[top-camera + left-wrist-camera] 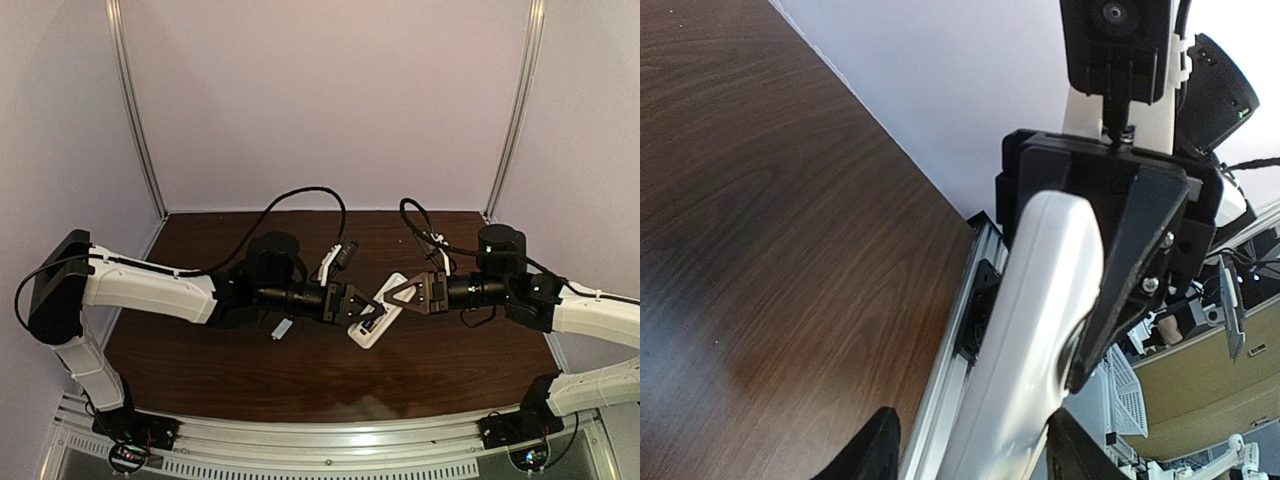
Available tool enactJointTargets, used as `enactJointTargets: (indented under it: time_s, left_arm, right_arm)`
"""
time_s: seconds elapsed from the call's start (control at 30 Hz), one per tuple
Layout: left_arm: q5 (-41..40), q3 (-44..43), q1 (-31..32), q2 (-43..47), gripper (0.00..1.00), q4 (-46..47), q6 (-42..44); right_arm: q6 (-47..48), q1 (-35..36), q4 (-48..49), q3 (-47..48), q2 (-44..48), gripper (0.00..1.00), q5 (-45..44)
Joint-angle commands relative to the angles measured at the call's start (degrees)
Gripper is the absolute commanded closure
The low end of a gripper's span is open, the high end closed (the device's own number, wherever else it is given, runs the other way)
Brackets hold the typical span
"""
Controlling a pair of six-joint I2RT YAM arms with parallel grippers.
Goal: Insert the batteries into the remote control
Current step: Load the battery into the battery compartment.
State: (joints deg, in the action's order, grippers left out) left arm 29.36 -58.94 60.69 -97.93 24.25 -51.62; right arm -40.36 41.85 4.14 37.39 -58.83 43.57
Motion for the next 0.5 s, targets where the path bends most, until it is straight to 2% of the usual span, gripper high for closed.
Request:
enactJointTargets:
  time_s: [0.0,0.17,0.47]
  left_arm:
    - [-4.19,0.40,-0.08,-1.57,0.52,-10.45,4.75]
    - [-8.03,-1.57,0.67,-1.71,0.52,-15.46,9.24]
    - [-9.89,-1.28,0.68,-1.53,0.58,-16.99,11.62]
  right_arm:
    - [-1.73,-0.43,7.27,3.47,1.27,1.00,2.07]
    - [-3.78,-0.54,9.48,2.77,1.01,1.00,3.01]
    - [-5.75,-0.73,11.68,2.46,0.97,1.00,4.42]
